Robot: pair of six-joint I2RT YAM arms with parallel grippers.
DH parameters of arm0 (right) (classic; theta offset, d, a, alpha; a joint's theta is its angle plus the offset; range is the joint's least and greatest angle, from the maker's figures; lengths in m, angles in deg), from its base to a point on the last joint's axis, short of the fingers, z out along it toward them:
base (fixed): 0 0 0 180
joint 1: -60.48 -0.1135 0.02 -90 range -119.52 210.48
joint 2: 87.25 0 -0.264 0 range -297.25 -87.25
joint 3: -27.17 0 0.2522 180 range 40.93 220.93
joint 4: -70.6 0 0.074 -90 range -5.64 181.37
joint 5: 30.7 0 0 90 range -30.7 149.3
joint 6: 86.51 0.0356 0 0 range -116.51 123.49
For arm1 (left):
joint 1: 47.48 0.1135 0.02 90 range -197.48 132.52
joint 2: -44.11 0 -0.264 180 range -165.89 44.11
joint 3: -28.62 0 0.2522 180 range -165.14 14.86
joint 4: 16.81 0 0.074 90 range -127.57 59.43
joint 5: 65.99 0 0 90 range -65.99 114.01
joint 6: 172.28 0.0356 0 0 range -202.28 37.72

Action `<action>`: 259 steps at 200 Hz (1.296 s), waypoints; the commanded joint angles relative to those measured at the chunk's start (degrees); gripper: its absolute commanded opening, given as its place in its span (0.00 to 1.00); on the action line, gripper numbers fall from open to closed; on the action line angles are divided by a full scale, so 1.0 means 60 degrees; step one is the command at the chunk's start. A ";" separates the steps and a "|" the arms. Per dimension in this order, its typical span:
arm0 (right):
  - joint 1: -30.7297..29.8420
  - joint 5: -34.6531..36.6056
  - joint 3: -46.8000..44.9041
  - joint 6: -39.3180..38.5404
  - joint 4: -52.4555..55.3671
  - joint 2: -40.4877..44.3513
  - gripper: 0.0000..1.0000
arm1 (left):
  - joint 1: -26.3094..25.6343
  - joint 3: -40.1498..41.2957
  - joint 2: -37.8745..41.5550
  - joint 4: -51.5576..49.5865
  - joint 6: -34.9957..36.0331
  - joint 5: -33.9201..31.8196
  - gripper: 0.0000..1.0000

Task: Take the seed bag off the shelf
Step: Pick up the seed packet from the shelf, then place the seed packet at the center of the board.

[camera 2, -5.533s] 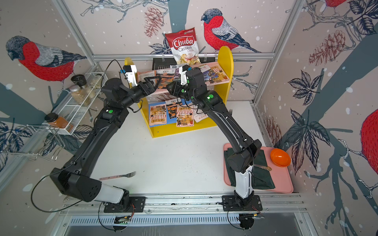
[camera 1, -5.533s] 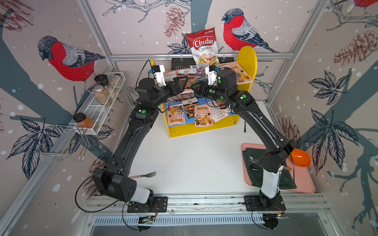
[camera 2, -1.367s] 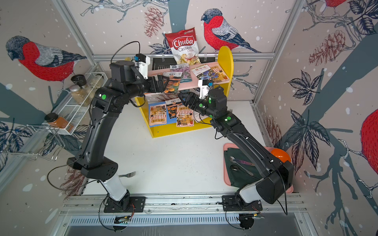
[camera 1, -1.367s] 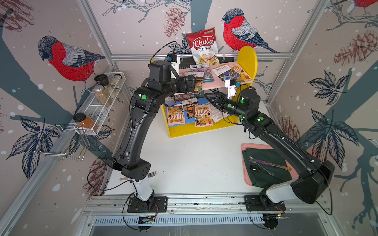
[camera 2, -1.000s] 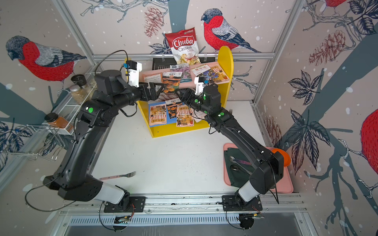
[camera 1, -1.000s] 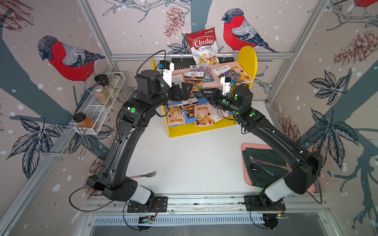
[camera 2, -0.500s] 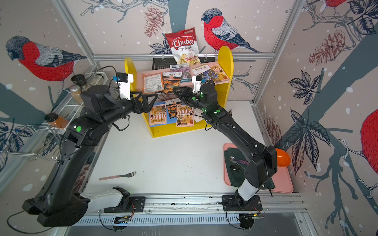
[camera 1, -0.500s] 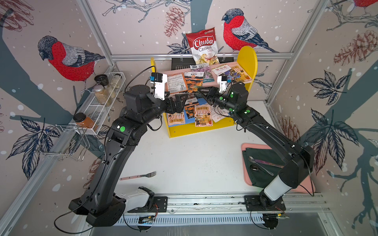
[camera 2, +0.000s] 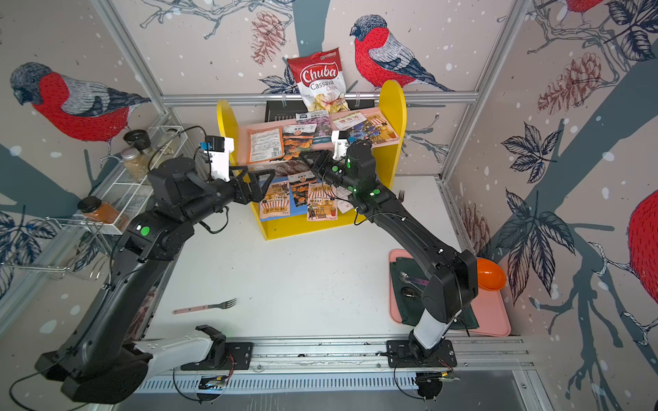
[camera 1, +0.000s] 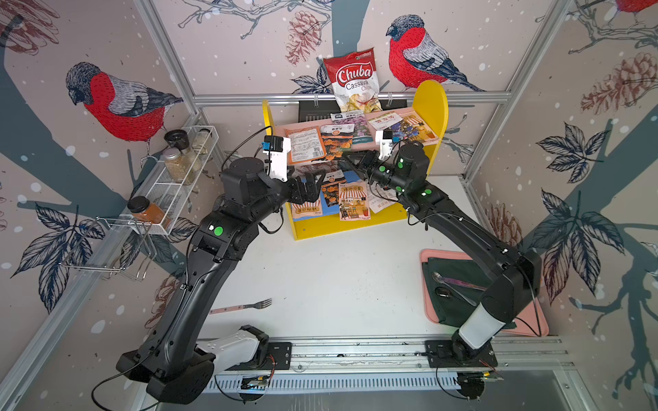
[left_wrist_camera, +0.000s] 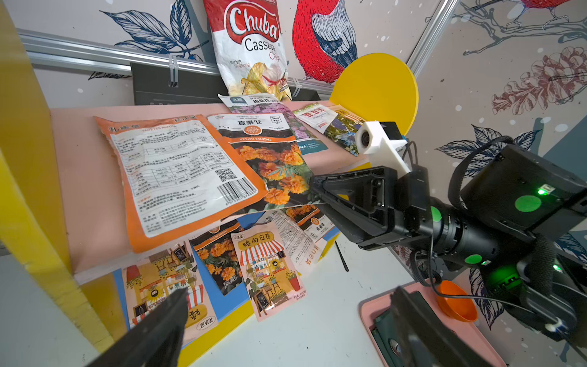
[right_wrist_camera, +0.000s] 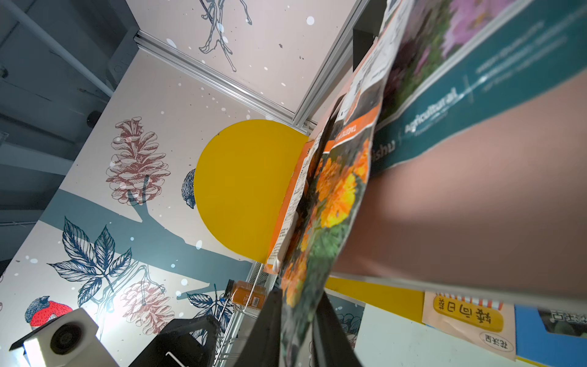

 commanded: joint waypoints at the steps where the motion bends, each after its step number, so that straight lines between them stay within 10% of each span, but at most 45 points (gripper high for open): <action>1: -0.0005 -0.0038 0.0114 -0.0067 -0.0165 -0.0028 0.13 | 0.0027 0.0162 0.0107 0.0722 -0.0145 -0.0152 0.98; 132: 0.0370 0.0872 0.1478 -0.1981 0.2249 0.0112 0.00 | 0.0115 0.0647 0.0220 0.0978 -0.0167 -0.0191 0.99; 259: 0.1106 -0.0574 -0.1953 -0.3854 0.2015 0.3613 0.00 | 0.0130 0.2831 0.2037 0.2233 -0.0374 0.0487 0.99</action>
